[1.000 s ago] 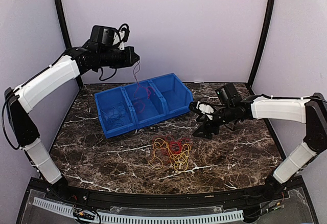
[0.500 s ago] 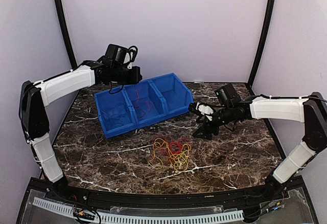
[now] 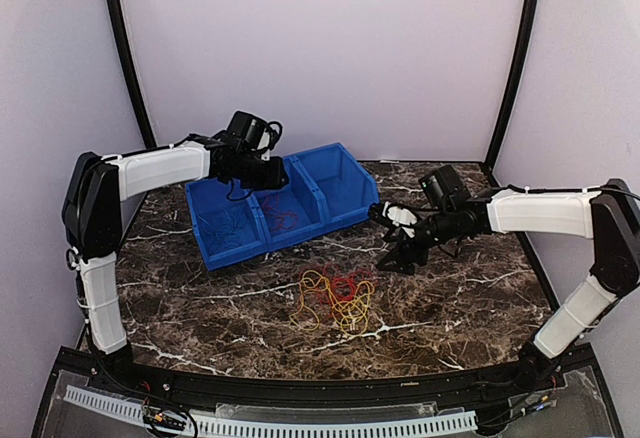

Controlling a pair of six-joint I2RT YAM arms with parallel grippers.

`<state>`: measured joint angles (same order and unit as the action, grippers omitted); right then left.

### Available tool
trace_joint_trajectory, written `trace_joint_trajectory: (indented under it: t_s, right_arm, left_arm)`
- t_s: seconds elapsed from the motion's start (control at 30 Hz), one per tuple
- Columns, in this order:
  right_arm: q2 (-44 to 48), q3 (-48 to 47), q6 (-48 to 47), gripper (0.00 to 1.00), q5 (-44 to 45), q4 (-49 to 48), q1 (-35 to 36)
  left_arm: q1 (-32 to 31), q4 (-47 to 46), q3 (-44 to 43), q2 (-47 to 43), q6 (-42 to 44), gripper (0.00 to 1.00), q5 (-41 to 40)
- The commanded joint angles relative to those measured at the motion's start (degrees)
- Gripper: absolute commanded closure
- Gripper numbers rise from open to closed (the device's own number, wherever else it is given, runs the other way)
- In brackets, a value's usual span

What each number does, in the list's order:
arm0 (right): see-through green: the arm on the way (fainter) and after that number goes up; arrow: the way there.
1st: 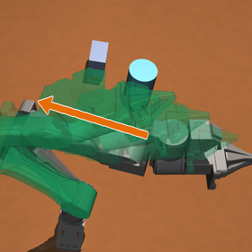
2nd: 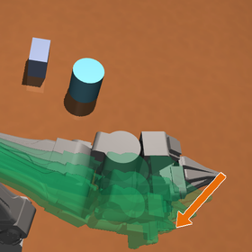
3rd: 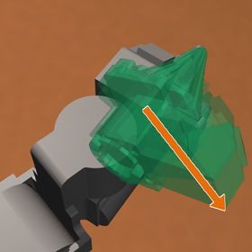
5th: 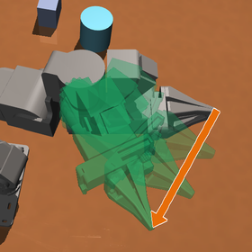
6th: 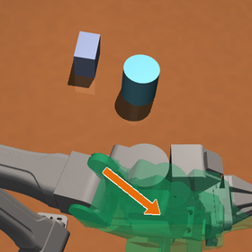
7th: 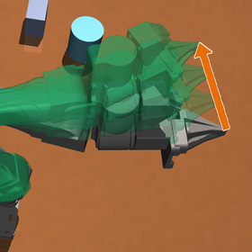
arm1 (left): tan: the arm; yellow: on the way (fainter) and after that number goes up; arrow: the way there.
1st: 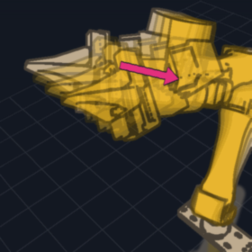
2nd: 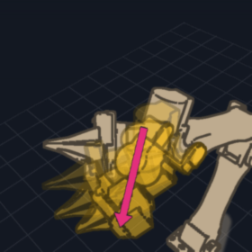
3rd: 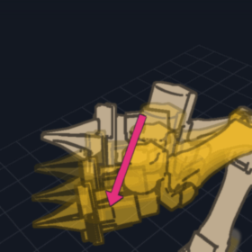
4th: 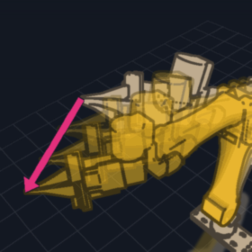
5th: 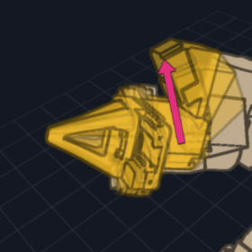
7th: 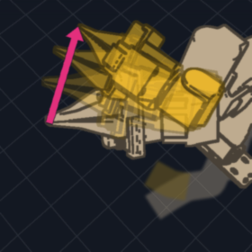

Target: Untangle the cables

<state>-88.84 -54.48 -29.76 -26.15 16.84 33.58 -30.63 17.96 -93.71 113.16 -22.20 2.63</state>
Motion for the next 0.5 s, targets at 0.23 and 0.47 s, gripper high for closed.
trace_joint_trajectory:
  t_s: [0.23,0.47]
  right_arm:
    - [-0.7,-0.5,-0.6,0.16,-1.5,0.0,-0.2]
    - [-1.7,-0.9,-0.8,0.16,-1.9,0.6,-0.1]
  left_arm:
    - [0.4,6.9,-3.0,-2.2,-1.7,0.59,0.9]
    - [0.4,8.7,4.5,-10.8,-1.6,0.6,0.3]
